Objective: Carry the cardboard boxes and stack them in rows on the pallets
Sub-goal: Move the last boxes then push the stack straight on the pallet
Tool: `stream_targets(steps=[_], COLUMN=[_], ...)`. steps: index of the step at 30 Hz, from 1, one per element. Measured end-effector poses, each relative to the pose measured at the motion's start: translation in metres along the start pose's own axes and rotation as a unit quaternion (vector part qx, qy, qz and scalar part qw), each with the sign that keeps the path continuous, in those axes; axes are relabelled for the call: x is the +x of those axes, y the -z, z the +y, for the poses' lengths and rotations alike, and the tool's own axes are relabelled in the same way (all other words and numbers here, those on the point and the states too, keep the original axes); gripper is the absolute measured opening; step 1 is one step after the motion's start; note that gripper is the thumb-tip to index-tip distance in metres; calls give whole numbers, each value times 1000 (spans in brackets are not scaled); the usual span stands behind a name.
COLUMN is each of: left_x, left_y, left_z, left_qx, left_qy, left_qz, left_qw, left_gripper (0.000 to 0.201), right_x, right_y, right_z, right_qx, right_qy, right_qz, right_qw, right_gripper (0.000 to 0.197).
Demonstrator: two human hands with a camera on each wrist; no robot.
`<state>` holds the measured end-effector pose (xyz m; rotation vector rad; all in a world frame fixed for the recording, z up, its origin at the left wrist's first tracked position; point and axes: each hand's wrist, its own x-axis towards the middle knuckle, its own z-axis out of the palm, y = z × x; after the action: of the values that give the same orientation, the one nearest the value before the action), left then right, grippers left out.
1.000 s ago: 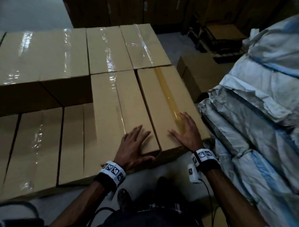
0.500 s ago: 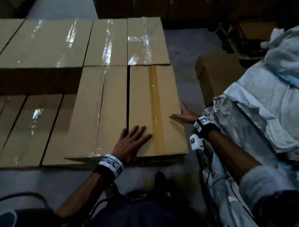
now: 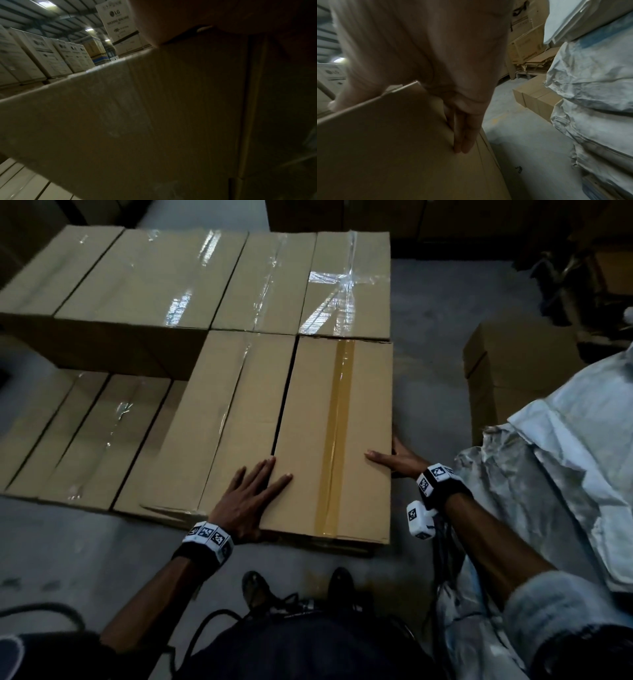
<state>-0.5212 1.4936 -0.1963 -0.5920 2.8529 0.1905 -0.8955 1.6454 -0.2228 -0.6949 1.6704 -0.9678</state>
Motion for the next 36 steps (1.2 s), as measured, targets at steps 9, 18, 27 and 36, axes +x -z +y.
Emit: stream_targets(steps=[9,18,27,36], left_x=[2,1,0,0], left_y=[-4,-10,-12,-14], left_z=[-7,-12,-19,-15], left_qx=[-11,-47,-69,-90], left_qy=[-32,-38,-47,-52], left_qz=[-5,8,20,46], left_qw=[999,998,996,994], left_gripper=[136,126,125,123], right_x=[-12,-9,-11,-24], right_y=[-3,-10,-20,-31], right_z=[-20,-18,-19,-12], right_qx=[-31,-4,-31,6], right_qy=[12,-3,12,-37], right_qz=[-10,12,18,34], right_qw=[999,1000,999,999], right_gripper=[136,139,130,91])
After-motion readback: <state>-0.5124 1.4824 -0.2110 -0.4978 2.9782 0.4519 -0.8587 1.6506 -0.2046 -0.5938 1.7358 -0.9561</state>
